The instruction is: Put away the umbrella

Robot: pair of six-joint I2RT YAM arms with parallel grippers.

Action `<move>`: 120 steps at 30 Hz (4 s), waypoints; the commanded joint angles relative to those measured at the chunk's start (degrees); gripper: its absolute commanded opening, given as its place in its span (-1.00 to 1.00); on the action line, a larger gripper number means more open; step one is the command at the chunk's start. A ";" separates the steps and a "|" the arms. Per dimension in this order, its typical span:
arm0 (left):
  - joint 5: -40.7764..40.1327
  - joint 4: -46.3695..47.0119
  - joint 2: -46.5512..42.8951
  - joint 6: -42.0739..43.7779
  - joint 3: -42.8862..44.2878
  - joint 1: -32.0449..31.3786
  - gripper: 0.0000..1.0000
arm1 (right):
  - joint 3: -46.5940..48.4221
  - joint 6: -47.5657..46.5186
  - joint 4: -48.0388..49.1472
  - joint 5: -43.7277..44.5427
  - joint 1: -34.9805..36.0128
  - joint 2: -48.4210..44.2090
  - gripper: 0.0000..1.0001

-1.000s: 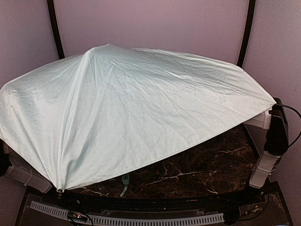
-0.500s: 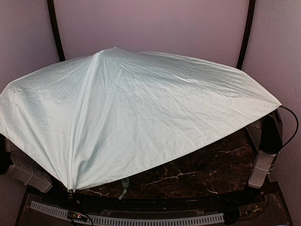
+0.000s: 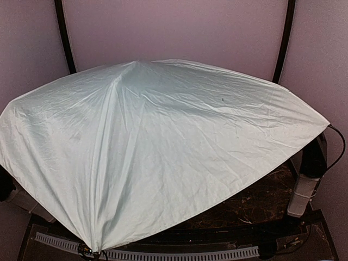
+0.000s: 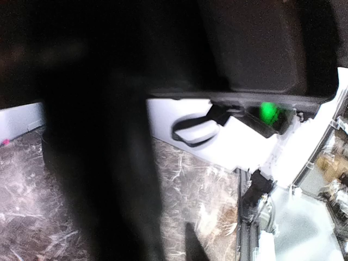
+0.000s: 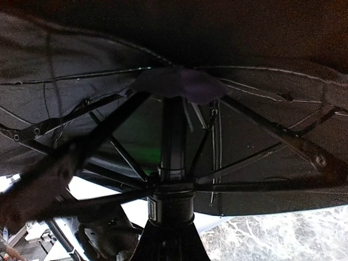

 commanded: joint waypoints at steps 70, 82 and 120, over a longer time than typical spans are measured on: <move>4.45 17.80 6.91 -1.10 -7.77 -7.76 -1.00 | 1.88 3.90 5.11 7.53 -8.74 -6.35 -0.01; 4.12 17.64 6.27 -0.54 -8.08 -8.06 -1.00 | 0.42 2.80 4.78 7.75 -9.29 -7.13 -1.00; -5.84 9.97 -7.93 19.20 -3.53 -8.06 -1.00 | -16.14 -14.82 -13.79 6.94 -0.38 -4.54 -0.65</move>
